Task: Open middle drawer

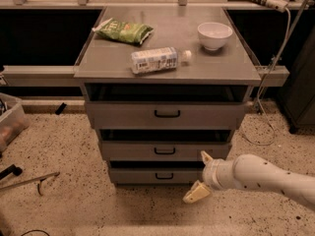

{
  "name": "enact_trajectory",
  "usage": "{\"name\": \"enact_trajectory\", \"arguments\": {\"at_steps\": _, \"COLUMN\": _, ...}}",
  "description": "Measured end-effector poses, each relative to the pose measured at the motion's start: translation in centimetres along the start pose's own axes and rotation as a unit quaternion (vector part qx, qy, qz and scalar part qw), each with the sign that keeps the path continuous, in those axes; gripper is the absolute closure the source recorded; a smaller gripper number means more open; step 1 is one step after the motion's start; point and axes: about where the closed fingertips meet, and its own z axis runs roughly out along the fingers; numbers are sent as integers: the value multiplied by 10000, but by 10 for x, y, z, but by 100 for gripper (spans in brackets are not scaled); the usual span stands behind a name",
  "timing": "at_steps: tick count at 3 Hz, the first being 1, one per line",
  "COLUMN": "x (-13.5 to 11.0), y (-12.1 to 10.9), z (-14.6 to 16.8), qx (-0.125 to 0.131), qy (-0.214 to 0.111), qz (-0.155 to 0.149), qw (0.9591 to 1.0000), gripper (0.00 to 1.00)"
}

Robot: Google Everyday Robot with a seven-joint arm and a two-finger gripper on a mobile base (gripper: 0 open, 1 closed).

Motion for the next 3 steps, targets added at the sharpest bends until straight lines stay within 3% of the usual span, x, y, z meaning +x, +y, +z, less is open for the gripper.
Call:
{"name": "enact_trajectory", "arguments": {"at_steps": 1, "x": 10, "y": -26, "z": 33, "qx": 383, "qy": -11, "qz": 31, "qw": 9993, "gripper": 0}}
{"name": "enact_trajectory", "arguments": {"at_steps": 2, "x": 10, "y": -26, "z": 33, "qx": 384, "qy": -12, "qz": 31, "qw": 9993, "gripper": 0}}
{"name": "enact_trajectory", "arguments": {"at_steps": 3, "x": 7, "y": -43, "z": 44, "qx": 582, "qy": -79, "qz": -41, "qw": 9983, "gripper": 0}}
